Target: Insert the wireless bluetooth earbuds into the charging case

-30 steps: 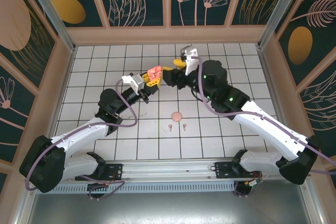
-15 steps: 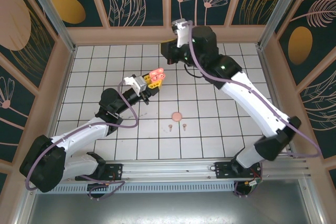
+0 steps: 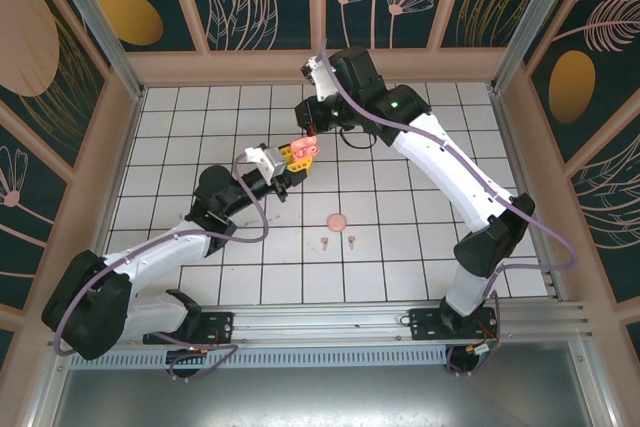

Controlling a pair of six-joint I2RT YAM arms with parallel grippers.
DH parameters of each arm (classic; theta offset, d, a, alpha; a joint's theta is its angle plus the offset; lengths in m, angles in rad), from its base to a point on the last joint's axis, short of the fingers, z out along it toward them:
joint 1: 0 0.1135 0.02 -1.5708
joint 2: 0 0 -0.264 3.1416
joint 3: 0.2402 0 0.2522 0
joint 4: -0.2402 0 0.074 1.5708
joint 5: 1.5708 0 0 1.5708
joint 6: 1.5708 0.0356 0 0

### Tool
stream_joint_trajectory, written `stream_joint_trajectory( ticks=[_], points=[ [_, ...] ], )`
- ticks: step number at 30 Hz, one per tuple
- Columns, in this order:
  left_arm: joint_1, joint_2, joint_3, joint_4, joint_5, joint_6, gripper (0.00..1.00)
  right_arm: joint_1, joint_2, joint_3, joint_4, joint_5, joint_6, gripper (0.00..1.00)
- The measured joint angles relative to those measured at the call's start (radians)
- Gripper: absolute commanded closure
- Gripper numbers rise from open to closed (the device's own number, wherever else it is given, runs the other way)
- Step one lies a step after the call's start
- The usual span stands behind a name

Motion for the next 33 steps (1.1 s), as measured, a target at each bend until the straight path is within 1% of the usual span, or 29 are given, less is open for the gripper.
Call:
stream_joint_trajectory(
  ticks=[5,8,13,17,18,19,21,23,25,27,31,33],
  points=[
    [-0.002,0.017,0.01,-0.024,0.011,0.0,1.0,0.003,-0.011,-0.067,-0.021,0.001,-0.005,1.0],
    [-0.009,0.025,0.01,-0.045,0.019,0.0,1.0,0.008,-0.051,-0.122,-0.018,0.013,-0.007,1.0],
    [-0.012,0.035,0.016,-0.042,0.012,0.0,1.0,0.039,-0.191,-0.253,-0.006,0.025,0.014,1.0],
    [-0.011,0.048,0.024,-0.014,-0.001,-0.008,1.0,0.035,-0.306,-0.341,0.011,0.061,0.062,1.0],
    [-0.011,0.053,0.027,-0.009,-0.01,-0.013,1.0,0.029,-0.332,-0.364,0.021,0.071,0.076,0.97],
    [-0.008,0.058,0.032,-0.005,-0.018,-0.021,1.0,0.018,-0.363,-0.391,0.034,0.085,0.094,0.92],
    [-0.008,0.071,0.039,-0.004,-0.039,-0.043,1.0,-0.029,-0.43,-0.461,0.083,0.114,0.138,0.9],
    [-0.008,0.103,0.06,-0.018,-0.059,-0.072,1.0,-0.089,-0.493,-0.543,0.141,0.138,0.179,0.85],
    [-0.008,0.148,0.092,-0.049,-0.077,-0.106,1.0,-0.135,-0.537,-0.621,0.191,0.169,0.217,0.83],
    [-0.008,0.202,0.129,-0.093,-0.099,-0.145,1.0,-0.148,-0.553,-0.683,0.227,0.197,0.245,0.82],
    [-0.008,0.325,0.194,-0.193,-0.14,-0.225,1.0,-0.148,-0.554,-0.809,0.294,0.255,0.294,0.66],
    [-0.008,0.391,0.233,-0.247,-0.149,-0.263,0.98,-0.148,-0.552,-0.859,0.319,0.283,0.31,0.58]
  ],
)
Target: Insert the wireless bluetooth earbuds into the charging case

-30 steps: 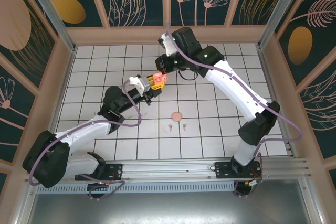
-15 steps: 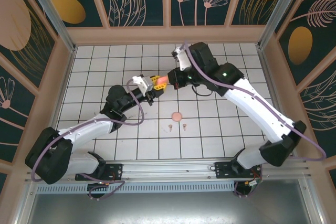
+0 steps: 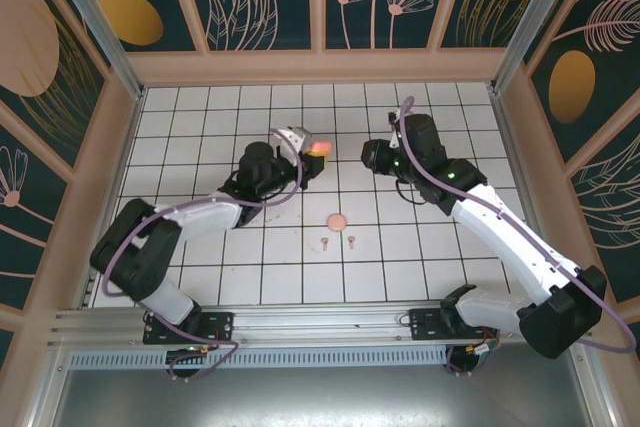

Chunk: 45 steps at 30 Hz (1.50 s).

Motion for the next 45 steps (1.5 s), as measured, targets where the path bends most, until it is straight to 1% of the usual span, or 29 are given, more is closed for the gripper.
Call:
stream_joint_trajectory(
  ticks=[1,3,5,7,10,15,16,17,23,24,27,29,33,36,40,45],
  points=[
    [0.0,0.037,0.023,-0.027,-0.002,-0.019,0.97,0.0,0.002,-0.023,0.011,0.011,0.007,0.54],
    [0.001,0.105,0.067,-0.071,-0.001,-0.05,0.93,0.0,0.008,-0.05,0.03,0.026,0.019,0.52],
    [0.001,0.178,0.12,-0.114,0.004,-0.082,0.92,0.0,0.017,-0.074,0.057,0.041,0.025,0.5],
    [0.001,0.243,0.168,-0.143,0.013,-0.112,0.89,0.0,0.024,-0.095,0.076,0.051,0.03,0.49],
    [0.001,0.321,0.236,-0.18,0.04,-0.151,0.87,0.0,0.035,-0.119,0.094,0.06,0.04,0.49],
    [0.001,0.433,0.342,-0.223,0.087,-0.208,0.8,0.0,0.048,-0.143,0.108,0.061,0.043,0.48],
    [0.001,0.446,0.351,-0.229,0.093,-0.216,0.78,0.0,0.05,-0.145,0.108,0.062,0.043,0.48],
    [0.001,0.457,0.356,-0.235,0.099,-0.224,0.76,0.0,0.052,-0.147,0.109,0.063,0.043,0.45],
    [0.003,0.508,0.38,-0.284,0.112,-0.25,0.55,0.001,0.061,-0.157,0.111,0.063,0.042,0.38],
    [0.003,0.508,0.388,-0.288,0.111,-0.254,0.53,0.003,0.062,-0.158,0.111,0.063,0.043,0.35],
    [0.009,0.507,0.4,-0.306,0.104,-0.247,0.43,0.015,0.073,-0.159,0.104,0.069,0.04,0.33],
    [0.013,0.5,0.401,-0.314,0.1,-0.241,0.39,0.032,0.082,-0.159,0.096,0.076,0.04,0.33],
    [0.043,0.468,0.397,-0.368,0.072,-0.224,0.37,0.077,0.1,-0.159,0.072,0.102,0.04,0.33],
    [0.077,0.405,0.369,-0.391,0.053,-0.215,0.37,0.12,0.122,-0.159,0.047,0.124,0.043,0.32],
    [0.111,0.257,0.321,-0.397,0.025,-0.208,0.36,0.173,0.185,-0.157,0.013,0.142,0.043,0.32],
    [0.115,0.049,0.283,-0.382,-0.028,-0.193,0.36,0.215,0.309,-0.14,-0.018,0.138,0.042,0.31]
  ],
)
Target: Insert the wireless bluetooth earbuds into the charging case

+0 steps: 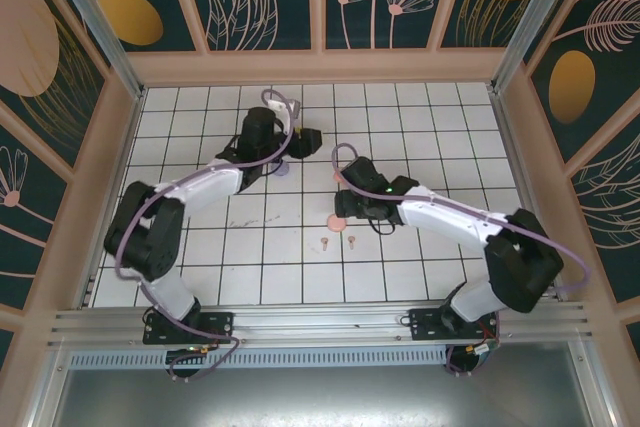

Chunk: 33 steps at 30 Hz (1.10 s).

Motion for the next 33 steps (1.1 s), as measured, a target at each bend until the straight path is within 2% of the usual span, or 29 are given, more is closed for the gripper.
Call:
stream_joint_trajectory(
  ticks=[6,8,9,10,11,19,28,33],
  points=[
    [0.011,-0.204,-0.089,0.064,-0.114,0.014,0.29,0.031,0.123,0.049,-0.027,-0.001,0.015,0.3],
    [0.013,-0.254,-0.14,0.093,-0.159,0.016,0.23,0.04,0.153,0.078,-0.035,0.0,0.027,0.3],
    [0.013,-0.277,-0.168,0.105,-0.184,0.018,0.17,0.045,0.169,0.094,-0.037,0.001,0.035,0.3],
    [0.013,-0.295,-0.194,0.113,-0.208,0.017,0.05,0.05,0.184,0.11,-0.04,0.002,0.045,0.3],
    [0.014,-0.307,-0.214,0.121,-0.224,0.013,0.01,0.054,0.195,0.122,-0.043,0.003,0.051,0.3],
    [0.019,-0.373,-0.317,0.175,-0.342,0.014,0.01,0.085,0.298,0.192,-0.071,0.018,0.105,0.31],
    [0.02,-0.387,-0.328,0.184,-0.42,0.017,0.01,0.102,0.367,0.214,-0.087,0.034,0.124,0.33],
    [0.023,-0.389,-0.34,0.184,-0.439,0.017,0.01,0.102,0.381,0.22,-0.084,0.032,0.131,0.4]
  ],
)
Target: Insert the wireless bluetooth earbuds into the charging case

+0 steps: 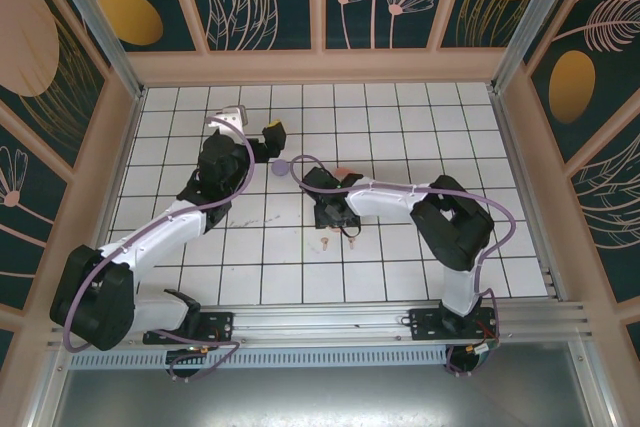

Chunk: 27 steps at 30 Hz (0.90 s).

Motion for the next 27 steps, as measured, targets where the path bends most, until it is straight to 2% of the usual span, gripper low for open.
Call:
stream_joint_trajectory(
  ticks=[6,18,27],
  points=[
    [0.003,-0.006,-0.023,0.003,-0.003,-0.022,0.01,0.0,0.0,0.0,0.011,-0.006,0.005,0.51],
    [0.016,-0.02,-0.089,0.058,0.031,-0.146,0.01,-0.003,-0.024,-0.032,0.049,-0.015,0.007,0.56],
    [0.016,-0.02,-0.106,0.11,0.098,-0.169,0.02,-0.007,-0.088,-0.059,0.061,-0.043,0.008,0.62]
  ],
)
